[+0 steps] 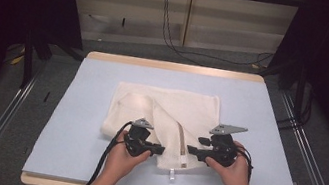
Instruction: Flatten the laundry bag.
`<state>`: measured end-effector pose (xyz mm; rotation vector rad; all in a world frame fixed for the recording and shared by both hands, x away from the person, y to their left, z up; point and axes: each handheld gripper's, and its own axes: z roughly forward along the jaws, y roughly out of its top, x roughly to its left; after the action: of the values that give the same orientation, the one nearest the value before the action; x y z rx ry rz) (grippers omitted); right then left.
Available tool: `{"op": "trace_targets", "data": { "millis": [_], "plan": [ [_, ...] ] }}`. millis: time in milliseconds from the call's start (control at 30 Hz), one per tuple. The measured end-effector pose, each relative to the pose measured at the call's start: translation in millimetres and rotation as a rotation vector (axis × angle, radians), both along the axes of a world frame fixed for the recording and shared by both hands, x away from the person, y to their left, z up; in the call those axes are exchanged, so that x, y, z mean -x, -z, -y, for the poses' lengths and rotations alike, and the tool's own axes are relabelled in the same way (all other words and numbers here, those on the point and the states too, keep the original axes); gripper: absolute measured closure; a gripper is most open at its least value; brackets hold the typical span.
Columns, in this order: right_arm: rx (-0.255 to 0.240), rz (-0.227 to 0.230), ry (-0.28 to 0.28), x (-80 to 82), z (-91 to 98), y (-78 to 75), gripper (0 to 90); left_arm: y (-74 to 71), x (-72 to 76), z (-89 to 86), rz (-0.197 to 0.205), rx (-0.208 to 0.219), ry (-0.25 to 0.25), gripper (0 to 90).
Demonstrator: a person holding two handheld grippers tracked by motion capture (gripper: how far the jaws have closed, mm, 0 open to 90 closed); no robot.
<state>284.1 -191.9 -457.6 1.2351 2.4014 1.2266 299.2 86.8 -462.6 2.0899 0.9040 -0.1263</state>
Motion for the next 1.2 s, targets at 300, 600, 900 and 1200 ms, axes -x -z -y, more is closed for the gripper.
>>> {"op": "trace_targets", "data": {
  "millis": [300, 600, 900, 1200],
  "plan": [
    [0.051, 0.014, -0.035, 1.2, 4.0, 8.5, 84.1, -12.6, -8.0, -40.8, 0.064, 0.005, -0.168, 55.0],
    [0.064, 0.035, -0.037, 3.9, 2.3, 7.4, 84.1, -14.3, -4.7, -90.0, 0.057, -0.048, -0.314, 50.3],
    [0.06, 0.04, -0.046, 4.5, 3.8, 6.4, 84.0, -21.4, -0.5, -117.4, 0.138, -0.167, -0.427, 41.0],
    [0.052, 0.038, -0.055, 3.9, 5.1, 6.7, 83.9, -0.5, -9.9, -132.1, 0.034, -0.175, -0.447, 43.0]
  ]
}}
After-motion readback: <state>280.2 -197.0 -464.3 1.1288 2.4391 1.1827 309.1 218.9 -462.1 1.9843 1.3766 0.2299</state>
